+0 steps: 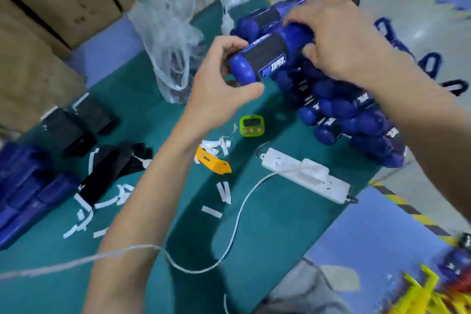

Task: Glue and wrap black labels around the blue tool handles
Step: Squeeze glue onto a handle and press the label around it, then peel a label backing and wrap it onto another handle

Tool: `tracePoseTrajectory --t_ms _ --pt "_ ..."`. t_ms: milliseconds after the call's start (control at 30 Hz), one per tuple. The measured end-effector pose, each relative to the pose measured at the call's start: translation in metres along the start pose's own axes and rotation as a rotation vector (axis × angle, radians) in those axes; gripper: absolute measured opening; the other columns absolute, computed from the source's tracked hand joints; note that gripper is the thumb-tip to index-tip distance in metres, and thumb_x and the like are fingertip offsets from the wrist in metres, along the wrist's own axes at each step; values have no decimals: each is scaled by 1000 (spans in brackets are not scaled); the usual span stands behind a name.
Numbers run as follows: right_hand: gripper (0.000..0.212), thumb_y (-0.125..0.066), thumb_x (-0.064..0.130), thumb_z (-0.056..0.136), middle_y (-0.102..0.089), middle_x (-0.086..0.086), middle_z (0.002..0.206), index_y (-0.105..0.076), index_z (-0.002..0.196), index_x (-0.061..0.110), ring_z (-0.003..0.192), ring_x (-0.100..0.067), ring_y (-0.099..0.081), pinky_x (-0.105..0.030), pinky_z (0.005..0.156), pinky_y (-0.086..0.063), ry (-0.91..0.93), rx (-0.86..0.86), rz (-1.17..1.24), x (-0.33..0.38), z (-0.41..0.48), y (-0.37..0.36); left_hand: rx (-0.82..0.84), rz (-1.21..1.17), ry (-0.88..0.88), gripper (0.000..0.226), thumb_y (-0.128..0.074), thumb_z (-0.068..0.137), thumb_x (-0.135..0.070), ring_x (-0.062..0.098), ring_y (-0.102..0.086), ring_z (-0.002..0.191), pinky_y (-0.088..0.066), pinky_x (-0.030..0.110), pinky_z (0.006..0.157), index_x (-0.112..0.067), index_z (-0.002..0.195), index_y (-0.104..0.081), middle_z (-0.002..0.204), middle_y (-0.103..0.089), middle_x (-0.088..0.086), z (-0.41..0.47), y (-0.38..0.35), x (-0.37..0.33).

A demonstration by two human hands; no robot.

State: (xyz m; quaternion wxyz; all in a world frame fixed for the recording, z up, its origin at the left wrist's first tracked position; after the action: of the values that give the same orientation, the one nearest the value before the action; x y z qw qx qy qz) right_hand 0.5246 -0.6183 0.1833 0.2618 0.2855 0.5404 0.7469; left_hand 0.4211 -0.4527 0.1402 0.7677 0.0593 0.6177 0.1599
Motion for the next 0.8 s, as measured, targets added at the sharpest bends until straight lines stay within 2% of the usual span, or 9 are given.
tracePoseTrajectory --t_ms 100,167,267,333,433,467,600,733,800 --pt "38 -59 0 69 -66 -22 93 -63 105 10 90 -44 -62 -47 81 -47 -24 -32 -87 -47 42 3 -24 25 24 57 -79 69 -9 15 -66 98 -57 38 93 -19 120 -56 124 -68 8 69 -19 3" --pt "36 -57 0 75 -68 -22 95 -63 108 12 90 -45 -65 -46 81 -46 -47 -38 -169 -72 67 -1 -34 58 51 56 -79 68 -14 16 -67 94 -57 40 95 -21 119 -58 121 -71 9 109 -26 9" --pt "42 -48 -5 84 -70 -27 99 -63 120 11 89 -46 -67 -45 76 -46 -77 -13 -242 -98 95 -13 -15 151 83 53 -80 67 -24 1 -66 86 -55 24 86 -24 116 -61 104 -74 -12 151 -34 25" --pt "44 -44 -7 87 -70 -27 103 -63 124 9 92 -46 -67 -44 75 -43 -85 20 -246 -109 108 -23 -21 219 118 51 -81 65 -30 -2 -69 88 -54 22 88 -30 114 -63 98 -74 -22 168 -37 37" --pt "40 -48 -5 90 -69 -25 106 -63 124 8 98 -44 -66 -47 89 -48 -74 80 -247 -111 120 -40 -49 319 157 55 -79 63 -43 11 -72 104 -54 37 100 -36 117 -70 107 -77 -16 179 -37 53" --pt "39 -49 -5 90 -68 -25 106 -63 124 8 99 -43 -66 -49 92 -48 -80 100 -236 -111 122 -47 -58 350 159 57 -77 62 -46 11 -72 103 -55 36 99 -36 118 -72 106 -77 -16 180 -38 56" --pt "40 -60 -4 84 -68 -25 105 -63 122 8 101 -44 -64 -47 79 -53 -172 145 -105 -118 124 -62 -84 407 168 57 -75 67 -44 11 -69 101 -54 31 96 -36 123 -70 107 -74 -16 180 -40 61" --pt "49 -67 -1 79 -68 -22 115 -65 127 10 106 -42 -63 -50 89 -55 -218 181 -13 -123 124 -64 -82 349 222 57 -74 69 -39 14 -65 108 -51 31 97 -36 125 -63 117 -67 -13 182 -44 64" --pt "54 -68 -2 78 -66 -21 118 -62 130 12 105 -43 -62 -46 85 -54 -243 173 19 -127 121 -65 -99 305 254 66 -73 70 -36 12 -63 107 -50 23 88 -35 134 -56 111 -62 -21 180 -45 65"
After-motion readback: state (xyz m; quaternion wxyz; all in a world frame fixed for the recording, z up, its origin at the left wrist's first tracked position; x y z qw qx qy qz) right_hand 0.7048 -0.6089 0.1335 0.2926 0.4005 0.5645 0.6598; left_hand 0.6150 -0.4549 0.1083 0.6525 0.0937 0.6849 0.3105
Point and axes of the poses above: each hand's wrist, its own z-axis towards the middle knuckle, its own y-axis out of the back of the hand, x = y × z, the point moved 8 cm from there along z, towards the middle knuckle
